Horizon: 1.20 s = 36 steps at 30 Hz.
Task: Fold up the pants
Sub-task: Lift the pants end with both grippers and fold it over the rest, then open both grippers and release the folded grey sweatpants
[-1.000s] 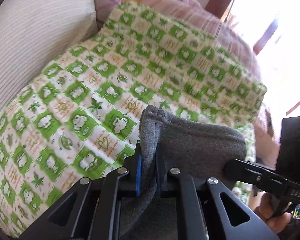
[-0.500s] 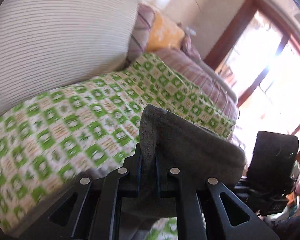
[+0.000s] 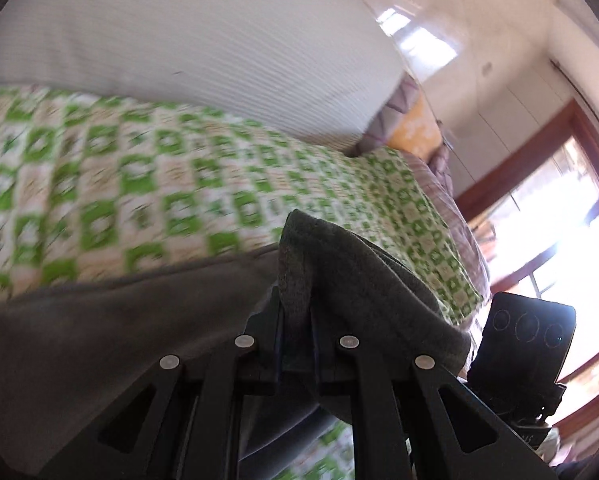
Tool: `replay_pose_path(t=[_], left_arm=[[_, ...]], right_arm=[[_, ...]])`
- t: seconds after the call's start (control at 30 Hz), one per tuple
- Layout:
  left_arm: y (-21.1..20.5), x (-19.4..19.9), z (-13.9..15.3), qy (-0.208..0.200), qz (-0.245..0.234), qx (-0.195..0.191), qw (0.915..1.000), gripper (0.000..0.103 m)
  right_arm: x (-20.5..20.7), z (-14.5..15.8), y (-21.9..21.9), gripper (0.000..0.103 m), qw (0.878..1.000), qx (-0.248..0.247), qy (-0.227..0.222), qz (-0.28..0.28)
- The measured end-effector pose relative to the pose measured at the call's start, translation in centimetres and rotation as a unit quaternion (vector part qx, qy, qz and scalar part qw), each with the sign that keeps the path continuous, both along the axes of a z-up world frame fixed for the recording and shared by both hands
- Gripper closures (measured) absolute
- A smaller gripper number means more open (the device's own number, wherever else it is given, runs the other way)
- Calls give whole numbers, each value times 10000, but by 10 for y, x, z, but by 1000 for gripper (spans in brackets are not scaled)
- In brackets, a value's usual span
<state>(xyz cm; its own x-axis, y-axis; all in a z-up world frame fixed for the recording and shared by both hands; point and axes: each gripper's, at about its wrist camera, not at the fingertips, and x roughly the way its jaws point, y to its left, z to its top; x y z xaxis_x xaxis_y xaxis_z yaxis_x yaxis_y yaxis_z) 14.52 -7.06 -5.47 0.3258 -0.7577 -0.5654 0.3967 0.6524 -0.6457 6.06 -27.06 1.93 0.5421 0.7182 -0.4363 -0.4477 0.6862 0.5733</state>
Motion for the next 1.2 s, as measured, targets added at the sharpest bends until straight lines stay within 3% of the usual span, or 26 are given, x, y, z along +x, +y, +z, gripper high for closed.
replay_pose_path(t=[0.37,0.43,0.53,0.6,0.7,0.77,0.9,0.97,1.07,1.2], left_arm=[[75,-6,-40,645,687,197,9954,82],[91,-13,-42,759,890,134,9930,75],[112,-32,-33,750,1153,26,9905,69],[115,-42,-26,713,1262,81,9894,63],[111,-57,-11,564,1284,102,9901,61],[102,-64,-4,525,1287,208,9901,53],[76,-71,-2,531,1242,455,9898,49],[62,-76,1,433,1101,371,9923,49],[40,-79,0,384,664,107,9970,49],[23,-71,-19,521,611,593,9950,49]], right_arm=[[14,-50,51,93,9934,-897,642,310],[13,-55,55,86,9904,-1054,809,381],[7,-54,57,67,9888,-1071,909,506],[-3,-44,55,45,9895,-1051,816,568],[-12,-32,48,44,9914,-904,690,646],[-13,-22,37,44,9937,-826,580,490],[-3,-1,1,44,9937,-1050,310,-244],[5,4,-14,45,9917,-1114,315,-557],[19,5,-25,53,9907,-1097,356,-720],[38,-5,-18,63,9832,-1511,643,-800]])
